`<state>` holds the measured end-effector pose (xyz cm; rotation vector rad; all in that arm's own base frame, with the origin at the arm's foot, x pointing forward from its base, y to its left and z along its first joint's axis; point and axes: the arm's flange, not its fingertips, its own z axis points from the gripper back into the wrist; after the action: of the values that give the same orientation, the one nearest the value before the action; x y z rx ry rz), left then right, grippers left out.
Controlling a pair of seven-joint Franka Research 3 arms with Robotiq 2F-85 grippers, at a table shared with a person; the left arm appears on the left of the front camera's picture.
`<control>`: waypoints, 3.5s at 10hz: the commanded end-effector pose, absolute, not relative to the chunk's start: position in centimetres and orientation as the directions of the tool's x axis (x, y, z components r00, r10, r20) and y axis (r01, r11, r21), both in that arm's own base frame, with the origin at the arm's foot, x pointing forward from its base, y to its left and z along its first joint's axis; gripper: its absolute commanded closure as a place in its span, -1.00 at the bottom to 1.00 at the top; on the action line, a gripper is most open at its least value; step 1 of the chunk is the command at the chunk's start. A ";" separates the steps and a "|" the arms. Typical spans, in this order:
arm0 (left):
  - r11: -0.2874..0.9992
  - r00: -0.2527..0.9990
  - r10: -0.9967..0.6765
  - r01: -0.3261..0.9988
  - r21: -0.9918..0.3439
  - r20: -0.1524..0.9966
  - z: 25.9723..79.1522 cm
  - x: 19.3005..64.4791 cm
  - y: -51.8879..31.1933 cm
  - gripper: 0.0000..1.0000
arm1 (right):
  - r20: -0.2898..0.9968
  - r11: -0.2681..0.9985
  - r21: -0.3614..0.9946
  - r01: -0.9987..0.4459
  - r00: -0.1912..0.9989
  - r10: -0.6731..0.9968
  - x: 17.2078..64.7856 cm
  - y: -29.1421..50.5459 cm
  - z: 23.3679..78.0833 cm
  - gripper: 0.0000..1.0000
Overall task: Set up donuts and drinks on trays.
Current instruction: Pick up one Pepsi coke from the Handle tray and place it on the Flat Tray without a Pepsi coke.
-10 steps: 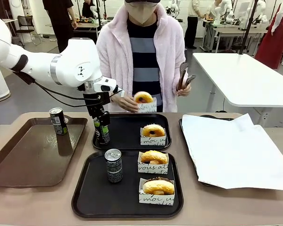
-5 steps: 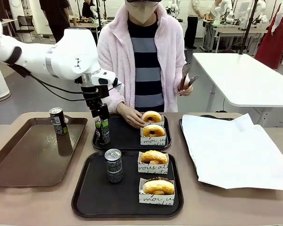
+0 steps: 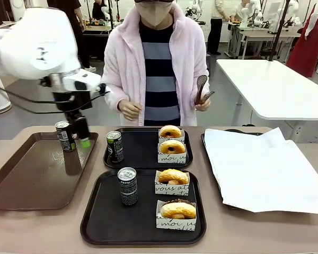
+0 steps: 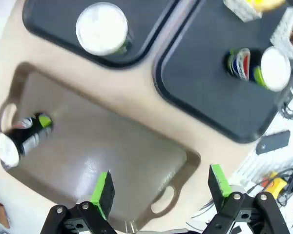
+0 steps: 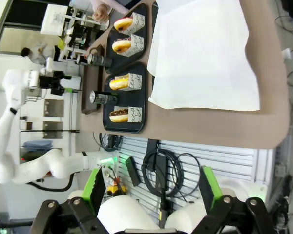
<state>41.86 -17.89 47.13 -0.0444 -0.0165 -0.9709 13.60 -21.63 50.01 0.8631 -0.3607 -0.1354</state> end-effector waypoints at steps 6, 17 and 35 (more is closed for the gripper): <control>0.607 0.605 -0.766 0.792 -0.064 0.219 48.7 33.2 -4.3 -1.00 | 0.258 0.643 0.765 -0.033 0.931 -0.259 13.4 -21.8 49.9 -1.00; 0.775 0.770 -0.429 0.582 -0.245 0.471 51.1 35.4 5.0 -0.99 | 0.258 0.643 0.765 -0.033 0.931 -0.259 13.4 -21.8 49.9 -1.00; 0.525 0.919 0.107 0.272 -0.806 0.380 43.9 29.3 29.0 -0.99 | 0.258 0.643 0.765 -0.033 0.931 -0.259 13.4 -21.8 49.9 -1.00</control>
<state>29.51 29.10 44.15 -1.0112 -0.3833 -0.0893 13.58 -21.64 50.01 0.8633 -0.3613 -0.1356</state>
